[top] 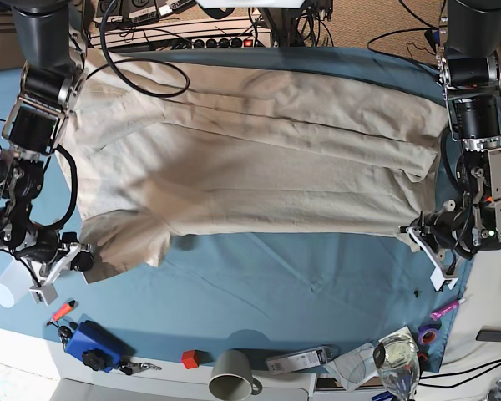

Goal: Fold the T-shirt properly
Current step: 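Lift the shirt with both grippers and fold it lengthwise again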

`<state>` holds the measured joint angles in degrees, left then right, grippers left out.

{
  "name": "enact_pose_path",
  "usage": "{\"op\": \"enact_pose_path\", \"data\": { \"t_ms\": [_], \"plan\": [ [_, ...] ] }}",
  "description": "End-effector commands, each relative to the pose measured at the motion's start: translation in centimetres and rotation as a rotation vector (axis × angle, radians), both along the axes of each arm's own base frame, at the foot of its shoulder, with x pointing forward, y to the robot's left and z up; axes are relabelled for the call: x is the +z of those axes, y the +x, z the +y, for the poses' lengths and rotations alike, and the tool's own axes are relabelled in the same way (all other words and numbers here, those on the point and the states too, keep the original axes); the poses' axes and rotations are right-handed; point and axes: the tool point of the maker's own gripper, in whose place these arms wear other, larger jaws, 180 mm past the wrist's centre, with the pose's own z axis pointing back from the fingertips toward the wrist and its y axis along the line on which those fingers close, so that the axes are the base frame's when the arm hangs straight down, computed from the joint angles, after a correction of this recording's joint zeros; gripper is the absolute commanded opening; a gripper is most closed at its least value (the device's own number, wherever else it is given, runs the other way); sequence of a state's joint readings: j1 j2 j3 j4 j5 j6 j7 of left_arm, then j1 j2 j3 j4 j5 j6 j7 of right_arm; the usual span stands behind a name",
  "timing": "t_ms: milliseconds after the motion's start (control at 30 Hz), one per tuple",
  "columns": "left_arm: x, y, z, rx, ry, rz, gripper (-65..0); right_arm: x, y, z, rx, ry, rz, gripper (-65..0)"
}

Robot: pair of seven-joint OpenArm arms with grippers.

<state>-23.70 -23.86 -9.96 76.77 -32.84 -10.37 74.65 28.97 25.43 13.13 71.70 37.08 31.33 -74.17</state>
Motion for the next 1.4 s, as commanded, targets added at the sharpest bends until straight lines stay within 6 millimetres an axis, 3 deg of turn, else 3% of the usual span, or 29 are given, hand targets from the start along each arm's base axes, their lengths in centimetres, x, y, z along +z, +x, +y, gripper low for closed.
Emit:
{"op": "enact_pose_path", "data": {
  "t_ms": [0,200,300,533,767,900,1067,1200,1367],
  "plan": [
    [2.0,1.2,0.7,0.002,0.01,-0.055,-65.0,1.8,0.4,-0.7,-0.009,-0.014,-0.054,-65.0],
    [2.2,0.8,-0.2,-0.059,-0.018,-0.048,-65.0,0.7,-2.3,-1.4,-0.028,-0.035,-0.057,-65.0],
    [2.4,0.4,0.5,-0.06,0.007,-0.054,-65.0,0.5,-3.6,-1.8,-0.04,-0.018,-0.067,-65.0],
    [2.8,-2.5,1.3,-0.158,0.031,-0.075,-65.0,-0.2,-5.6,-1.5,-0.014,-0.022,-0.058,-65.0],
    [1.4,-5.5,0.7,-0.188,0.049,-0.049,-65.0,-1.4,-7.9,-0.8,0.018,-0.066,-0.025,-65.0],
    [1.8,-6.5,2.0,-0.139,0.055,-0.074,-65.0,-2.0,-9.8,-0.4,0.037,-0.095,-0.007,-65.0],
    [2.3,-7.8,3.7,-0.085,0.002,-0.107,-65.0,-1.6,-12.2,-1.4,0.007,-0.121,-0.018,-65.0],
    [1.7,-9.2,3.0,-0.104,-0.06,-0.087,-65.0,-1.6,-14.7,-2.5,-0.01,-0.144,-0.007,-65.0],
    [0.9,-10.7,2.1,-0.142,-0.085,-0.057,-65.0,-2.7,-17.6,-2.3,0.009,-0.177,0.049,-65.0]
  ]
}}
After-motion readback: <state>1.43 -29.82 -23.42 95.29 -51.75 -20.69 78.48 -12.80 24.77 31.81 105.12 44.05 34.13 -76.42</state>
